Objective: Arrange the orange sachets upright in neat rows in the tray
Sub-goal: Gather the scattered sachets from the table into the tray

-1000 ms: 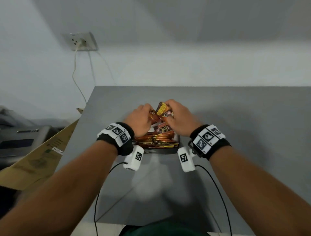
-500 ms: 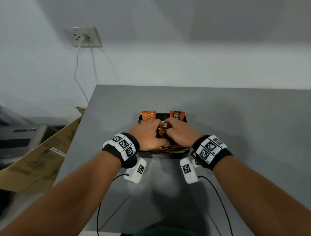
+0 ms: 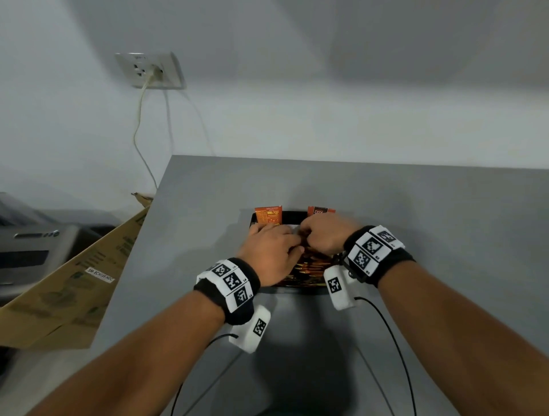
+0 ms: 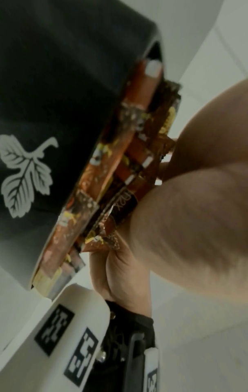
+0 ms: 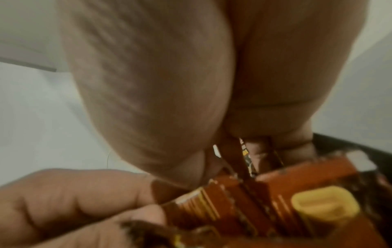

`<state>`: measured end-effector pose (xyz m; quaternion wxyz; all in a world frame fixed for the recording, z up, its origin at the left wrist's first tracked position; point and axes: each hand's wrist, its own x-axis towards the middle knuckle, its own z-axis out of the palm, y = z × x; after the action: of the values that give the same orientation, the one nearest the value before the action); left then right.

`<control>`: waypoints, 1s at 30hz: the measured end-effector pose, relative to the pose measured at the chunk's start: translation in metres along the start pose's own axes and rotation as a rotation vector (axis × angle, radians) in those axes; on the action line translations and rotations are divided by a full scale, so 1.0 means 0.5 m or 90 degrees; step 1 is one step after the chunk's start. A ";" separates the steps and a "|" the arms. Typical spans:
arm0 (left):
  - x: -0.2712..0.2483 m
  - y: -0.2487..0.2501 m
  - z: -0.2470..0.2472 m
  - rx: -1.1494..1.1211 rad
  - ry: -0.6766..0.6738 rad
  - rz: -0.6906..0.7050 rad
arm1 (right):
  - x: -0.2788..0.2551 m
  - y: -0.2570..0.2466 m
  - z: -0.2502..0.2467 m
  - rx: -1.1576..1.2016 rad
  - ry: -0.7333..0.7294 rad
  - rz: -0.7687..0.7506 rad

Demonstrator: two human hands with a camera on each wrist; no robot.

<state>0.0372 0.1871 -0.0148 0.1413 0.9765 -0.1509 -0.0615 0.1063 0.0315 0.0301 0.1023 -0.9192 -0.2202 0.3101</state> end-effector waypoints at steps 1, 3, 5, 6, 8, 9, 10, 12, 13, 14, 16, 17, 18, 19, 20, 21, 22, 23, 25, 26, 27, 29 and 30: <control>0.001 0.001 0.001 -0.025 -0.003 -0.011 | 0.004 -0.003 -0.001 -0.008 -0.026 0.002; 0.000 0.004 0.002 -0.052 -0.002 -0.024 | 0.008 -0.005 -0.002 -0.009 -0.048 0.011; -0.006 0.006 0.002 -0.067 0.014 -0.025 | 0.005 -0.002 -0.007 0.005 -0.024 0.017; -0.009 0.006 0.000 -0.087 0.023 -0.028 | 0.000 0.000 -0.010 0.011 -0.004 0.016; -0.017 0.003 -0.006 -0.127 0.030 -0.036 | -0.018 0.010 -0.013 0.010 0.025 -0.005; -0.021 0.001 -0.009 -0.125 0.024 -0.034 | -0.027 0.015 -0.008 0.010 0.043 -0.027; -0.025 -0.001 -0.009 -0.106 0.015 -0.027 | -0.036 0.022 0.001 0.017 0.067 -0.053; -0.035 -0.005 -0.008 -0.061 -0.008 0.003 | -0.055 0.033 0.028 0.058 0.109 -0.089; -0.040 -0.007 -0.006 -0.043 -0.017 0.019 | -0.064 0.037 0.041 0.069 0.115 -0.093; -0.044 -0.009 -0.004 -0.030 -0.027 0.032 | -0.071 0.041 0.053 0.073 0.111 -0.097; -0.049 -0.010 -0.001 -0.002 -0.038 0.044 | -0.083 0.047 0.075 0.018 0.095 -0.112; -0.049 -0.011 0.000 0.014 -0.034 0.048 | -0.088 0.046 0.087 -0.030 0.099 -0.126; -0.049 -0.010 0.002 0.029 -0.028 0.052 | -0.088 0.047 0.100 -0.075 0.116 -0.134; -0.049 -0.008 0.006 0.039 -0.023 0.053 | -0.087 0.045 0.114 -0.106 0.137 -0.137; -0.048 -0.007 0.011 0.044 -0.021 0.051 | -0.086 0.041 0.126 -0.122 0.165 -0.144; -0.048 -0.005 0.016 0.045 -0.025 0.046 | -0.084 0.038 0.138 -0.126 0.189 -0.153; -0.049 -0.002 0.021 0.043 -0.033 0.043 | -0.082 0.035 0.149 -0.125 0.211 -0.166; -0.051 0.001 0.026 0.041 -0.039 0.042 | -0.083 0.033 0.158 -0.126 0.227 -0.177; -0.057 0.007 0.035 0.046 -0.046 0.048 | -0.084 0.032 0.171 -0.139 0.245 -0.178; -0.059 0.009 0.035 0.047 -0.049 0.052 | -0.084 0.033 0.175 -0.148 0.246 -0.172; -0.060 0.009 0.033 0.042 -0.057 0.052 | -0.084 0.033 0.175 -0.153 0.240 -0.164; -0.058 0.009 0.017 -0.003 -0.077 0.037 | -0.082 0.031 0.168 -0.129 0.227 -0.149; -0.055 0.008 0.004 -0.038 -0.088 0.027 | -0.081 0.031 0.161 -0.099 0.223 -0.143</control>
<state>0.0098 0.1914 -0.0136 0.1606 0.9618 -0.1794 -0.1304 0.0331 0.0031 -0.0171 0.1016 -0.9337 -0.3237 0.1143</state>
